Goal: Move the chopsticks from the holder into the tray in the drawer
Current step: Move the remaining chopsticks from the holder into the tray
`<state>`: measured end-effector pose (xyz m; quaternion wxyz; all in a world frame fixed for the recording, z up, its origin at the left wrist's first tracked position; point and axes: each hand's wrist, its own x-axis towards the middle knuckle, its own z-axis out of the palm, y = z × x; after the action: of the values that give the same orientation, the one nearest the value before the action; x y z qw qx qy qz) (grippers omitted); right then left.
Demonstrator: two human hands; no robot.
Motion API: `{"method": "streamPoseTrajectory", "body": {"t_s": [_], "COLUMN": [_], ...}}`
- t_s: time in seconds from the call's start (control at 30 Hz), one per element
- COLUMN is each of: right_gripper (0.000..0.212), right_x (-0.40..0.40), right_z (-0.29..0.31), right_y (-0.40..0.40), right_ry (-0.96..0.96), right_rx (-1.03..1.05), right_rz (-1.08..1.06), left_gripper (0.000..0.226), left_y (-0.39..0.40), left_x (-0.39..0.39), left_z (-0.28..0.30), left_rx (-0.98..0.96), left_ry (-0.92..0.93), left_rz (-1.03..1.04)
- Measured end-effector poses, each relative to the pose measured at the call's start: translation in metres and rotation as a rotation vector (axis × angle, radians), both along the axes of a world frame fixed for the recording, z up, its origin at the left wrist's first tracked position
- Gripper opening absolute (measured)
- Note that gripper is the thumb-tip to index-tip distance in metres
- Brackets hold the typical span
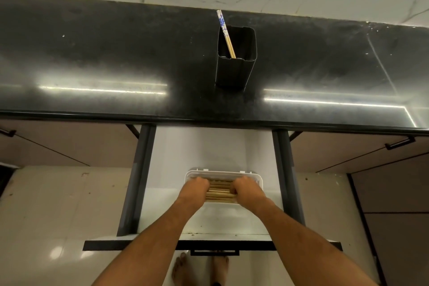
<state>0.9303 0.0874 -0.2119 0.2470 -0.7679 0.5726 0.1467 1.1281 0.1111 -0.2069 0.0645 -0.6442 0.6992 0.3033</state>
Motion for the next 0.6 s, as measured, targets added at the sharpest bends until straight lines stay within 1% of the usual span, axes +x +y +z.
{"method": "streamPoseTrajectory", "body": {"t_s": [0.13,0.27,0.33,0.4,0.43,0.5,0.57,0.6], "right_gripper": [0.019,0.018,0.017,0.014,0.012,0.009,0.012,0.018], "right_x": [-0.006,-0.010,-0.013,-0.019,-0.023,-0.031,-0.034,-0.036], "right_z": [-0.002,0.004,0.009,0.013,0.014,0.016,0.017,0.015], "right_y": [-0.001,-0.001,0.001,0.003,0.006,0.011,0.011,0.009], "right_ry": [0.003,-0.035,-0.109,-0.214,-0.283,-0.451,-0.547,-0.543], "right_rx": [-0.037,-0.071,-0.117,-0.196,-0.253,-0.387,-0.459,-0.438], "right_rz": [-0.012,-0.021,-0.074,-0.174,-0.251,-0.498,-0.836,-1.002], "left_gripper": [0.017,0.017,0.017,0.017,0.017,0.016,0.018,0.019], "left_y": [0.001,0.004,0.005,0.008,0.009,0.012,0.014,0.014], "left_x": [-0.001,-0.001,-0.001,0.001,0.003,0.007,0.012,0.014], "left_z": [0.002,0.001,0.001,0.001,0.001,-0.001,-0.002,-0.003], "left_rx": [-0.042,-0.080,-0.116,-0.203,-0.285,-0.450,-0.502,-0.472], "left_ry": [0.021,0.066,0.126,0.192,0.207,0.244,0.355,0.420], "left_rz": [0.004,0.028,0.075,0.177,0.218,0.329,0.584,0.750]}}
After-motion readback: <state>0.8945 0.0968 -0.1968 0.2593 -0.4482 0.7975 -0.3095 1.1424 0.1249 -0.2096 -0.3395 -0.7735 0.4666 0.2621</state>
